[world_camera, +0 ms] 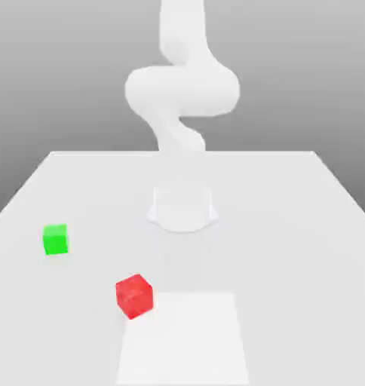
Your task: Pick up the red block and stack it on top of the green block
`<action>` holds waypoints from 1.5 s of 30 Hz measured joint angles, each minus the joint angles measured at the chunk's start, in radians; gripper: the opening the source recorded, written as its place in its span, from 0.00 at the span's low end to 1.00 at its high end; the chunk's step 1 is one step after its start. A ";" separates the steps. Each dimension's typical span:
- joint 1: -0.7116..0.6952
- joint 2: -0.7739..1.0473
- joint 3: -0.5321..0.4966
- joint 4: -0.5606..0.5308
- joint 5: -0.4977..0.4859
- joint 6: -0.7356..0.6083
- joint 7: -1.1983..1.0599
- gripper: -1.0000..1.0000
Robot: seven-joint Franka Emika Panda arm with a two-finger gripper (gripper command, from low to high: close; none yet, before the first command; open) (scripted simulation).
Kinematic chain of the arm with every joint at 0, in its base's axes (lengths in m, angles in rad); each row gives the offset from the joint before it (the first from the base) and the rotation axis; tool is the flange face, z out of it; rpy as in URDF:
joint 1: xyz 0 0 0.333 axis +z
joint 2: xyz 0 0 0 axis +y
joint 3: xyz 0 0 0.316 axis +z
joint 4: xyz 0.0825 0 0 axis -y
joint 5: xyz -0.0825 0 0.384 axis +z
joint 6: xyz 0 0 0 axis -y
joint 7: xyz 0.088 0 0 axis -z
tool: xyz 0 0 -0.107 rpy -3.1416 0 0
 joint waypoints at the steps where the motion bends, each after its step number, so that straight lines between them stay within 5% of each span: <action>1: 0.000 0.034 -0.009 -0.028 -0.017 0.024 -0.031 0.50; 15: 0.005 0.521 -0.224 -0.417 -0.114 0.365 -0.568 0.50; 20: 0.023 0.697 -0.266 -0.513 0.006 0.500 -0.810 0.50; 25: -0.061 0.880 -0.138 -0.492 0.195 0.650 -0.955 0.50; 26: -0.096 0.916 -0.099 -0.487 0.211 0.681 -0.968 0.00; 33: -0.107 0.925 -0.086 -0.486 0.219 0.686 -0.973 0.00; 40: -0.113 0.698 -0.134 -0.520 0.026 0.497 -0.835 0.00; 45: -0.277 0.602 -0.203 -0.542 -0.089 0.426 -0.714 0.00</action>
